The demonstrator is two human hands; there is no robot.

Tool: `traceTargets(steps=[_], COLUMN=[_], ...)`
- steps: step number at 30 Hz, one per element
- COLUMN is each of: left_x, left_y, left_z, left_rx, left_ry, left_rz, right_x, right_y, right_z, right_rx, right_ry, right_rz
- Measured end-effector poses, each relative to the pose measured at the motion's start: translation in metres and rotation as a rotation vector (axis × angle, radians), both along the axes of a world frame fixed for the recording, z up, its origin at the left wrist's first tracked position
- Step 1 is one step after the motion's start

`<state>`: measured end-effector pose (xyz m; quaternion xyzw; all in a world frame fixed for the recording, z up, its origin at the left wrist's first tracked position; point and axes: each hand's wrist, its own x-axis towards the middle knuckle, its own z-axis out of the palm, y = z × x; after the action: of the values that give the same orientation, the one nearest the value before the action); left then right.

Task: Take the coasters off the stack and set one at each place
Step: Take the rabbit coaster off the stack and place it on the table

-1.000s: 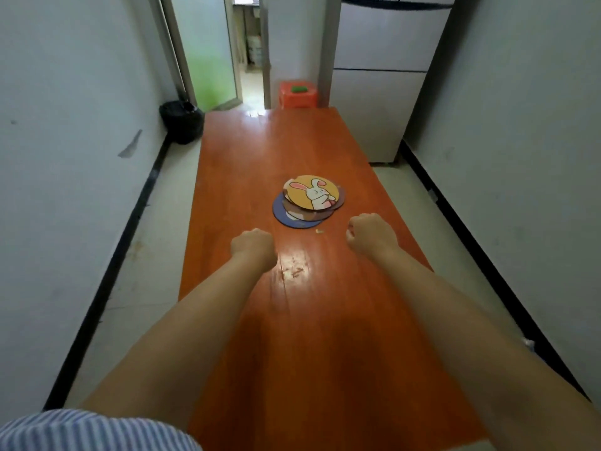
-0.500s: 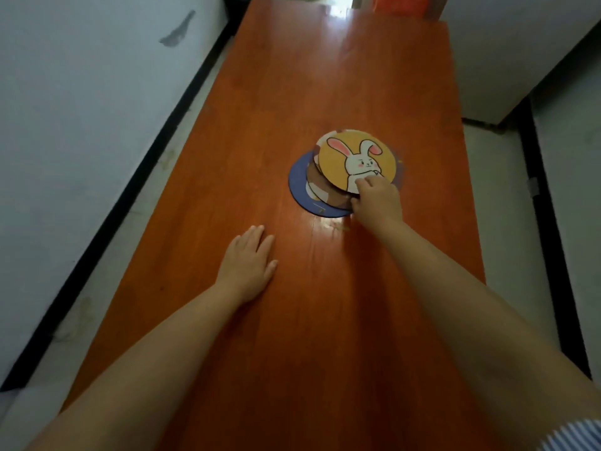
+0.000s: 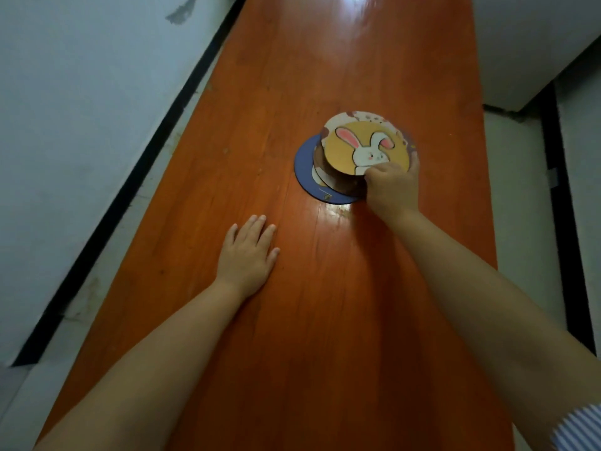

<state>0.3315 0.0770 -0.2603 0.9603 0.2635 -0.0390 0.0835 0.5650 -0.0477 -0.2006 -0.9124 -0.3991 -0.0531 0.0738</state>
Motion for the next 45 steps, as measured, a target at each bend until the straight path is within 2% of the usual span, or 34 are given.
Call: traceTargets(steps=[3, 6, 8, 10, 15, 17, 20, 23, 25, 27, 30, 34, 45], left_x=[-0.002, -0.022, -0.048, -0.081, -0.159, -0.18, -0.205, -0.222, -0.226, -0.227, -0.228, -0.231, -0.215], left_y=[-0.018, -0.045, -0.064, -0.081, -0.12, -0.132, -0.14, -0.139, -0.139, -0.14, -0.143, -0.145, -0.15], left_z=[0.013, 0.03, 0.04, 0.046, 0.051, 0.047, 0.04, 0.039, 0.042, 0.044, 0.043, 0.042, 0.043], left_rx=[0.046, -0.068, -0.281, -0.552, -1.023, -1.131, -1.056, -0.861, -0.778, -0.757, -0.727, -0.673, -0.581], left_ry=[0.04, -0.104, -0.252, -0.293, 0.001, 0.025, -0.01, -0.062, -0.091, -0.109, -0.131, -0.171, -0.258], left_rz=[0.056, 0.094, 0.196, 0.35, 0.636, 0.704, 0.65, 0.503, 0.473, 0.461, 0.446, 0.425, 0.397], right_x=[-0.056, -0.127, -0.175, -0.226, -0.342, -0.375, -0.405, -0.404, -0.389, -0.374, -0.366, -0.365, -0.346], right_y=[-0.027, -0.069, -0.099, -0.129, -0.177, -0.187, -0.199, -0.205, -0.201, -0.19, -0.171, -0.169, -0.171], right_z=[0.011, 0.01, 0.008, 0.005, -0.001, -0.003, -0.006, -0.008, -0.005, -0.001, -0.001, -0.007, -0.018], right_rx=[0.181, 0.305, 0.319, 0.302, 0.26, 0.229, 0.199, 0.256, 0.193, 0.146, 0.204, 0.239, 0.363], right_ry=[-0.052, -0.04, 0.027, 0.086, 0.209, 0.25, 0.338, 0.428, 0.529, 0.64, 0.758, 0.787, 0.69], right_rz=[0.069, 0.103, 0.112, 0.108, 0.155, 0.179, 0.152, -0.228, -0.511, -0.622, -0.689, -0.8, -0.677])
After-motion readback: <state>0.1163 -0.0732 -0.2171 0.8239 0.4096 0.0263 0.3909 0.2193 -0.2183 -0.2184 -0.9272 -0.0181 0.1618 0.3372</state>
